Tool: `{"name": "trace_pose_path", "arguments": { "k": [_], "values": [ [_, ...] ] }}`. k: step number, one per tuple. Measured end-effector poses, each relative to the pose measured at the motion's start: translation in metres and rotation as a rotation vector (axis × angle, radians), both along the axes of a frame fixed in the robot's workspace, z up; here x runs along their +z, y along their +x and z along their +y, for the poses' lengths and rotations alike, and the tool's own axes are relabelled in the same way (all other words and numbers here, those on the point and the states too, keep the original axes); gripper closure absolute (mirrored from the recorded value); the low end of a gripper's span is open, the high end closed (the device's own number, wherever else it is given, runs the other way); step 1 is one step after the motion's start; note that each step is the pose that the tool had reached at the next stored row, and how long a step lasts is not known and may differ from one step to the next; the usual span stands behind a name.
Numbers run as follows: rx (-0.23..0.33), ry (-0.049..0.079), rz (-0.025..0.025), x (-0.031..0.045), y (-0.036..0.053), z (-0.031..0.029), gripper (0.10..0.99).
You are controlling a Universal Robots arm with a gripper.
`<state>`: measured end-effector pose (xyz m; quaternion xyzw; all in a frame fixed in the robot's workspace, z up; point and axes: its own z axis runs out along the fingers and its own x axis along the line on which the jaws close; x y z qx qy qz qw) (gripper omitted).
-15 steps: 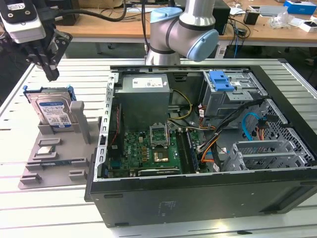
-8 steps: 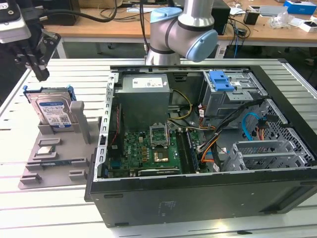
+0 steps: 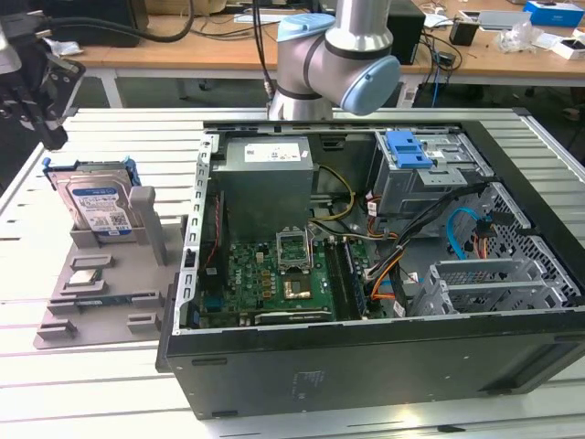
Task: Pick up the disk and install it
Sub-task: 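Reach for the disk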
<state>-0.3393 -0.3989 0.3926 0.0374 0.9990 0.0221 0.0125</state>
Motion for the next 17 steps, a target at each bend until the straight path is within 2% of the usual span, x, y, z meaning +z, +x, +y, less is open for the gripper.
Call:
{"name": "trace_pose_path", "arguments": {
  "k": [3,7,9,17],
  "values": [
    [0.0,0.0,-0.0001,-0.0002,-0.0081,0.0,0.98],
    [0.0,0.0,-0.0001,-0.0006,-0.0243,0.0,0.98],
    [0.0,0.0,-0.0001,-0.0008,-0.0279,0.0,0.98],
    [0.0,0.0,0.0,-0.0008,-0.0288,0.0,0.98]
  ]
}}
